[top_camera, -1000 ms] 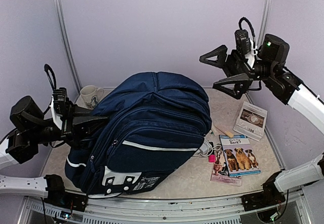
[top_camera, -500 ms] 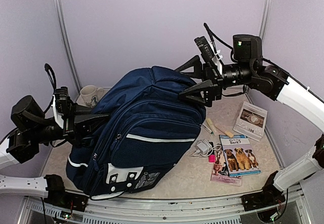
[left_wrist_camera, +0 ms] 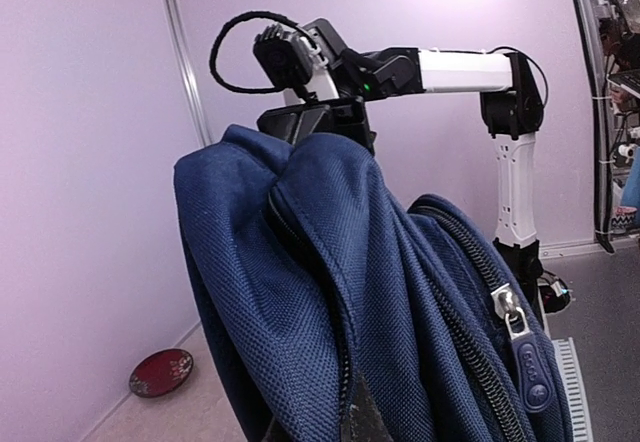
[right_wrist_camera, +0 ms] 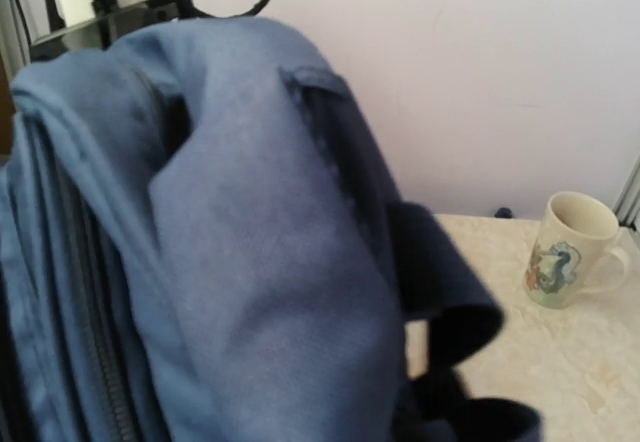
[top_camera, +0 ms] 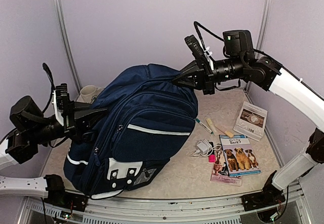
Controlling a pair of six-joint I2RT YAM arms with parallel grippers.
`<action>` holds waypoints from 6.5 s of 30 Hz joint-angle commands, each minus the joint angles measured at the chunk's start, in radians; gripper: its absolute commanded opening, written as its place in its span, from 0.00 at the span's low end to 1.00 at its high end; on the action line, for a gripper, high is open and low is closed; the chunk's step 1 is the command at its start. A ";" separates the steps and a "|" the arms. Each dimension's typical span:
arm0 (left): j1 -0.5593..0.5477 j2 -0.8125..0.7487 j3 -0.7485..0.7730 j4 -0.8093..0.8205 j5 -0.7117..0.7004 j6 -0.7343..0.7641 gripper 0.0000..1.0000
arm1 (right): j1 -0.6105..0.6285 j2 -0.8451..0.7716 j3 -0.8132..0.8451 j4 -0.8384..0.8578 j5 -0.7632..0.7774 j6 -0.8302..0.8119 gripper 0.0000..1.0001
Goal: Pack the student bag
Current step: Pass from the left arm to the right, then pass from the right arm to the left, then pass from the left arm to the right, then pass from the right arm to the left
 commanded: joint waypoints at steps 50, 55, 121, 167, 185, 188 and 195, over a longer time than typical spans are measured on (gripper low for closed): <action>0.030 0.538 0.323 0.123 -0.378 0.036 0.99 | 0.043 -0.116 -0.132 0.791 0.643 0.753 0.00; -0.098 0.570 0.255 0.207 -0.417 0.135 0.99 | 0.086 -0.095 -0.165 1.015 0.788 0.816 0.00; -0.106 0.637 0.396 0.066 -0.729 -0.073 0.00 | 0.089 -0.395 -0.457 0.305 0.541 0.415 0.81; -0.112 0.620 0.348 0.139 -0.610 -0.014 0.00 | 0.135 -0.044 -0.448 0.766 0.532 0.643 0.75; -0.091 0.339 0.112 0.207 -0.474 -0.009 0.99 | 0.131 -0.014 -0.402 1.043 0.664 0.778 0.00; -0.098 0.260 0.022 0.214 -0.417 -0.036 0.99 | 0.128 0.016 -0.378 1.087 0.666 0.802 0.00; -0.147 0.245 -0.086 0.196 -0.440 -0.063 0.71 | 0.122 0.061 -0.351 1.147 0.640 0.853 0.00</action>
